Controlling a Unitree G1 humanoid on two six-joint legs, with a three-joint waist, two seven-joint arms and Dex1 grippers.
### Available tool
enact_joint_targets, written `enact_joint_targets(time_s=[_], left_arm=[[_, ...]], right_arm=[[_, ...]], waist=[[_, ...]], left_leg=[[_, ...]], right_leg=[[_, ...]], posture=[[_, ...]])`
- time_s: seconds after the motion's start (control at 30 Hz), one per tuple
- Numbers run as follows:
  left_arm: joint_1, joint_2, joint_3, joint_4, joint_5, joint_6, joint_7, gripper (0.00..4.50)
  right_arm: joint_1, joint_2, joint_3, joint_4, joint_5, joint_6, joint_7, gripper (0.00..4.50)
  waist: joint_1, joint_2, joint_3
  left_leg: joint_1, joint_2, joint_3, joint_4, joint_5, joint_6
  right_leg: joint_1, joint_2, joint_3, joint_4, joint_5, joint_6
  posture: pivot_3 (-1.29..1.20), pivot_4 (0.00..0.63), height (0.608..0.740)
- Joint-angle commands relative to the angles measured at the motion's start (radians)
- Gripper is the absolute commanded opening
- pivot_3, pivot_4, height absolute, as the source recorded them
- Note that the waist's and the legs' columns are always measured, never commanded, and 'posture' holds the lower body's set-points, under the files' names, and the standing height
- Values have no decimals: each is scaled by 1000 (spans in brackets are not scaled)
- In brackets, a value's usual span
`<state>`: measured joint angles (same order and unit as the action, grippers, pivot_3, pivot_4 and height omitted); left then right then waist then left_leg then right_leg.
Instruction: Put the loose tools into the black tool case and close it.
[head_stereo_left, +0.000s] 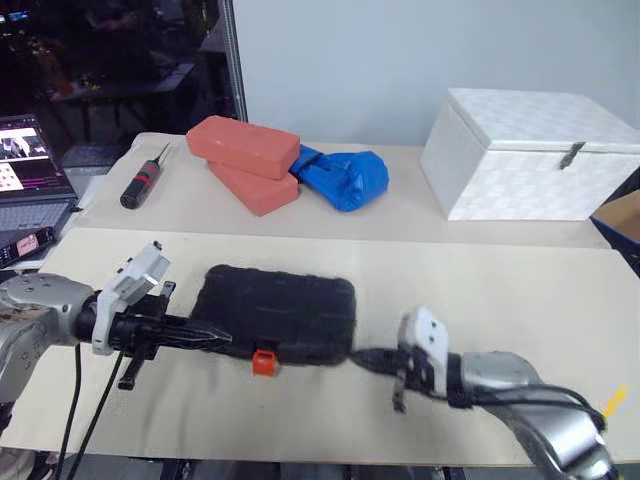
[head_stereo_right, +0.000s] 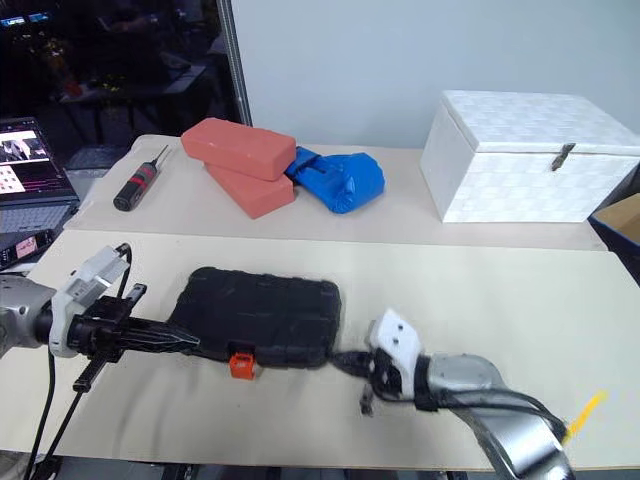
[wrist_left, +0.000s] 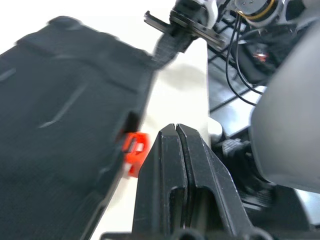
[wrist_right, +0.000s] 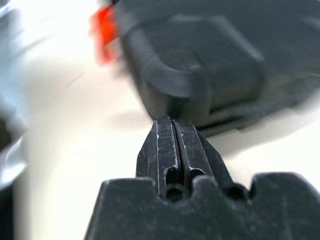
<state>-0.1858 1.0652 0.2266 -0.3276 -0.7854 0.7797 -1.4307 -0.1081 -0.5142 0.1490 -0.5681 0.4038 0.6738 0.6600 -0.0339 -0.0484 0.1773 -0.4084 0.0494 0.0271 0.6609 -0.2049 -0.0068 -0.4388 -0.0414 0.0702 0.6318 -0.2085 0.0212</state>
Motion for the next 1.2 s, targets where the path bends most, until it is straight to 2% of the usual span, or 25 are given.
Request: enact_joint_targets(time_s=[0.03,0.1,0.23,0.33,0.43,0.53,0.6,0.7,0.8,0.93,1.07,1.2], left_arm=[[-33,-43,12,-5,9,-30,88,68],[-57,-71,6,12,12,-28,133,68],[-87,-92,-1,28,24,-27,186,68],[-91,-76,13,44,25,-26,188,68],[-83,-63,23,46,23,-23,177,68],[-76,-47,24,49,21,-20,164,68],[-63,-29,19,56,29,-27,138,68],[-65,-28,22,88,48,-43,146,68],[-113,-63,43,173,82,-51,247,68],[-173,-86,22,263,165,-72,368,68],[-309,-162,-100,383,316,-85,533,68],[-451,-227,-230,548,468,-148,586,68]], right_arm=[[-134,86,-10,151,-90,-53,-134,0],[-224,140,13,290,-145,-108,-174,0],[-356,188,37,506,-198,-221,-136,0],[-325,92,3,403,-109,-132,5,0],[-250,-41,-34,245,8,-19,138,0],[-175,-187,-25,102,117,79,274,0],[-155,-225,30,53,146,100,335,0],[-180,-188,139,65,89,82,319,0],[-232,-82,246,126,0,54,248,0],[-258,-7,288,172,-54,54,194,0],[-275,50,268,231,-78,51,138,0],[-296,73,258,253,-91,62,118,0]], waist=[[-5,-1,0],[-9,-1,0],[-12,-1,0],[-7,0,0],[4,0,0],[3,0,0],[-1,0,0],[-10,0,0],[-13,0,0],[-8,0,0],[6,-1,0],[17,-1,-1]], left_leg=[[0,0,0,0,0,0],[3,0,0,0,0,0],[1,0,0,0,1,0],[-5,0,0,-2,1,1],[-8,-1,-1,-2,-3,1],[-8,-2,0,-2,-7,0],[-8,-1,0,-2,-7,0],[-5,0,0,-1,-7,0],[2,0,0,-1,-6,0],[2,0,-1,-1,0,1],[1,-1,0,0,1,0],[-2,-1,0,0,2,0]], right_leg=[[1,0,0,0,0,0],[2,0,0,0,1,0],[1,0,0,0,3,0],[-2,1,0,0,5,7],[-3,0,-1,-1,5,5],[-3,-1,0,-3,3,5],[-3,-1,0,-3,2,5],[-1,0,-1,-2,-3,10],[1,1,0,1,-3,1],[1,2,0,1,0,0],[3,0,0,0,2,2],[1,0,0,0,6,9]], posture=[[0,150,740],[0,150,740],[0,150,740],[0,150,740],[0,150,740],[0,150,740],[0,150,740],[0,150,740],[0,150,740],[0,150,740],[0,150,740],[0,150,740]])
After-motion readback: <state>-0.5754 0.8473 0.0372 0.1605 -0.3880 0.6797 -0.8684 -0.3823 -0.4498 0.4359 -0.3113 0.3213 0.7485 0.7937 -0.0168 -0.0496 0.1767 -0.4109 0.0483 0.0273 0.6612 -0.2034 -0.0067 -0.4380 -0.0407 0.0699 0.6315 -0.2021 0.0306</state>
